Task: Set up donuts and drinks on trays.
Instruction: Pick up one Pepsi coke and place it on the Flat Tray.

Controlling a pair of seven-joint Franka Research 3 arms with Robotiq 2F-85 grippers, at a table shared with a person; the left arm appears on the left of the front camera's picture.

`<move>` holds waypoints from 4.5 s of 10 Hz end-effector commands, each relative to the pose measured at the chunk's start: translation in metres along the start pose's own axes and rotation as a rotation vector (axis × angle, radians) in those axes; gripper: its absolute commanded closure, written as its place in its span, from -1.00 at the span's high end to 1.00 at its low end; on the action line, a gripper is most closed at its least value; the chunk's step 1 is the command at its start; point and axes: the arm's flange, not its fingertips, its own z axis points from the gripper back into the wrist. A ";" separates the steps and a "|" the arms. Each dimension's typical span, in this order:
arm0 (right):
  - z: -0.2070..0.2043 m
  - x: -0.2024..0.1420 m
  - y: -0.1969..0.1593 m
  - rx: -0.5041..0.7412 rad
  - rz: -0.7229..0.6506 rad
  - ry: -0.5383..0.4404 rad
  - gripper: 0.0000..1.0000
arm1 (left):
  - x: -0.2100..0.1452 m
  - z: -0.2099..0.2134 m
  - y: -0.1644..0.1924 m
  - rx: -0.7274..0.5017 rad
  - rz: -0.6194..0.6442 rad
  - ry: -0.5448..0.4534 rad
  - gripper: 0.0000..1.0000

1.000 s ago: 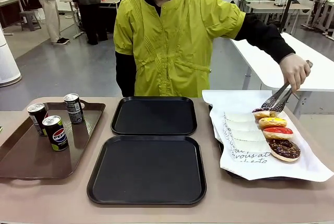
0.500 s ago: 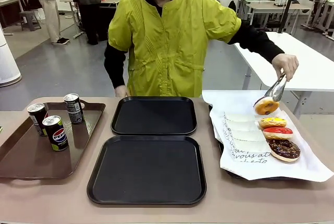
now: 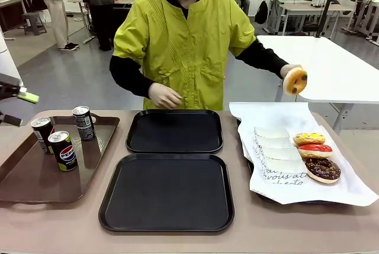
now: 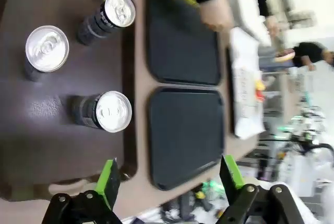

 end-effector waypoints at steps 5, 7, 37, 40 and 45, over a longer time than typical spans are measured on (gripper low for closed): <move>0.000 0.000 0.001 0.002 0.002 0.001 1.00 | -0.017 -0.056 -0.079 0.570 -0.077 0.049 1.00; 0.000 0.000 0.001 0.002 0.002 0.001 1.00 | -0.017 -0.046 -0.076 0.496 -0.067 0.115 1.00; 0.000 0.000 0.001 0.002 0.002 0.001 1.00 | 0.038 -0.170 -0.006 0.679 -0.125 0.239 1.00; 0.000 0.000 0.001 0.002 0.002 0.001 1.00 | 0.032 -0.178 -0.002 0.691 -0.137 0.227 1.00; 0.000 0.000 0.001 0.002 0.002 0.001 1.00 | 0.023 -0.177 -0.003 0.720 -0.157 0.239 -0.02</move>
